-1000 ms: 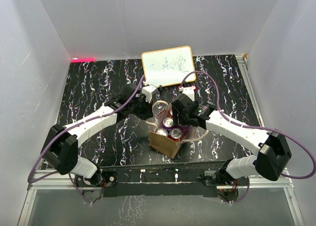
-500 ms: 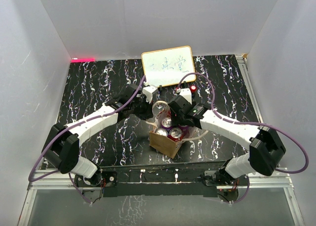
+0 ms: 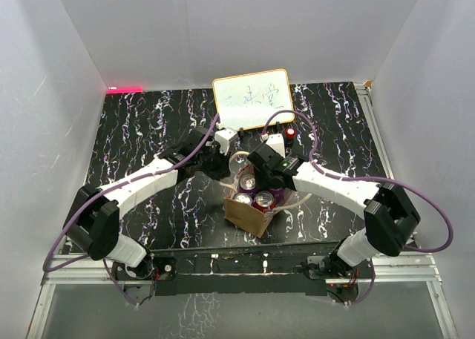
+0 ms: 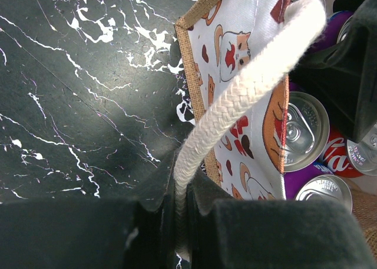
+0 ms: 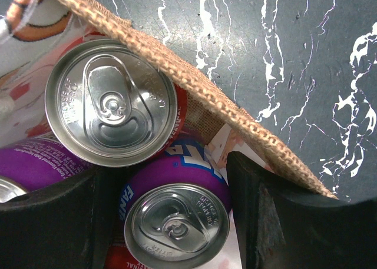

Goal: Take the beverage out of the canvas bag

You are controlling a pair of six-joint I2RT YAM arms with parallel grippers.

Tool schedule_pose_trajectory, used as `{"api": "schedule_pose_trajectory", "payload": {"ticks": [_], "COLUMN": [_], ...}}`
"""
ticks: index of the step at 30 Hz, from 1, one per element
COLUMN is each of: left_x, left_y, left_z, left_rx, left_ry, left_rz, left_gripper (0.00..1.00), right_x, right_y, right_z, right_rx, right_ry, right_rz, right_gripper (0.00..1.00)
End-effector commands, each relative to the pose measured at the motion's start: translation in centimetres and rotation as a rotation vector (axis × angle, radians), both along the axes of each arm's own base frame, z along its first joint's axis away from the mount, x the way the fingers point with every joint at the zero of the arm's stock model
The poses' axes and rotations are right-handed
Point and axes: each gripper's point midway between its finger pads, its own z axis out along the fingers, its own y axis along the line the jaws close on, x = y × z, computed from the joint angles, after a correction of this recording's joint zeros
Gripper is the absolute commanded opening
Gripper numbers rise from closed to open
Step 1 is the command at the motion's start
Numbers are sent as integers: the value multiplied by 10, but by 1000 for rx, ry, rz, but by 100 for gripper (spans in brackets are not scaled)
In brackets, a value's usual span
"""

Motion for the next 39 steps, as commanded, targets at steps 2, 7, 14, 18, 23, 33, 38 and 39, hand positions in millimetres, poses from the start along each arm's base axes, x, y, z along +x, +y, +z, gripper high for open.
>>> {"api": "schedule_pose_trajectory", "payload": {"ticks": [2,7,14,18,23,33,38,39], "left_x": [-1,-1,-1,-2,-2,-2,-2,-2], "left_y": [-5,-5,-5,-4,-4,-4,-5,-5], "left_z": [7,6,6,5,6,5,6,5], "left_rx": [2,7,12,15,18,24,22,22], "left_ry": [-5,-4,-7,-7,-11,-11,-14,-12], "left_rz": [-24,-21,-20,-18,-17,-16,-16,-16], "left_gripper": [0,0,0,0,0,0,0,0], "right_x": [-17,-16,-6,2,7,9,11,12], "right_y": [-9,-9,3,9,11,10,11,11], "right_z": [-46,-46,-10,19,49,81,105,109], "right_rx": [-34,-39,26,70,122,173,192,196], "right_ry": [115,117,53,-7,-78,-151,-193,-202], "right_rz": [-69,-64,-31,-8,-6,0,28,34], "right_gripper": [70,64,44,35,26,18,15,14]}}
